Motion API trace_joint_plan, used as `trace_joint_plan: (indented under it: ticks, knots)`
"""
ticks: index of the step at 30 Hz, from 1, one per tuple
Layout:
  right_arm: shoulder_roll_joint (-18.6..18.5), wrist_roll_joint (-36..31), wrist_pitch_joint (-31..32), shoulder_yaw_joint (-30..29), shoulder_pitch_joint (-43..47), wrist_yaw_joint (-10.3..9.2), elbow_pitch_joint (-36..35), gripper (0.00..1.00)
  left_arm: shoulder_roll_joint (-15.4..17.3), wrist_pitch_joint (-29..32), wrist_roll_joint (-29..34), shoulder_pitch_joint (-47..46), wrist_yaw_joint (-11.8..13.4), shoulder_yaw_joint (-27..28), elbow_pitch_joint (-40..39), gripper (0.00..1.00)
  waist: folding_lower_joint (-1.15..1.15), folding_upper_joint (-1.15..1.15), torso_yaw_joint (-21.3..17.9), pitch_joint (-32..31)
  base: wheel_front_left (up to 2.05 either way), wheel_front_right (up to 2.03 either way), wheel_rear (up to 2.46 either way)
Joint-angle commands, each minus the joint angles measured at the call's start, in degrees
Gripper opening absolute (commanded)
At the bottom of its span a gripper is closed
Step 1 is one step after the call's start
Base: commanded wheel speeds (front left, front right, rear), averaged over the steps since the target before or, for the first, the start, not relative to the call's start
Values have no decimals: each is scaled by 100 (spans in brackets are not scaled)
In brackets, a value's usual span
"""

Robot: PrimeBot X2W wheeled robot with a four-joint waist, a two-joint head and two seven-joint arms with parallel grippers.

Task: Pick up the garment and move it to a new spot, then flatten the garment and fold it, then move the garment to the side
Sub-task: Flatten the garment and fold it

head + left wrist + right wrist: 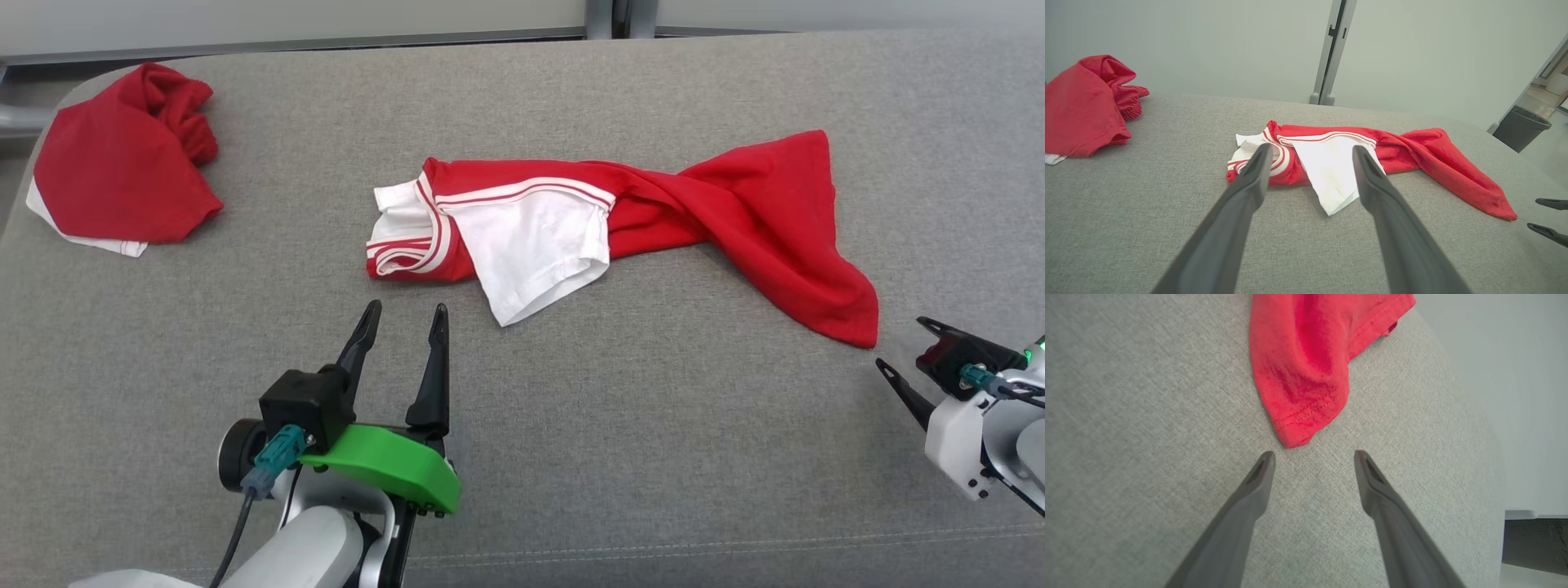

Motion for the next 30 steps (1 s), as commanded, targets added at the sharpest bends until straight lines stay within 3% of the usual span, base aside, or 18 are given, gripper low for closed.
trace_joint_plan:
  ticks: [1,8,16,22,30]
  knots:
    - [-48,60,-23,-81,159,-10,-79,100,57,-8,-9,70,37,27,-10,100,0,0,-141,-125,0,0,0]
    - [110,595,-23,-1063,719,-9,-505,100,159,-39,-160,261,35,133,36,100,0,0,-456,-394,0,0,0]
    - [532,591,-23,-2181,994,-9,-855,100,195,-102,-292,407,-69,211,248,100,0,0,-589,-701,0,0,0]
    - [1057,471,-21,-3155,1265,-9,-1013,100,288,-200,-359,646,-209,321,459,100,0,0,-582,-998,0,0,0]
    - [1940,224,360,-4046,1725,-9,-1560,100,707,-292,-324,1009,-344,553,593,100,0,0,-471,-1232,0,0,0]
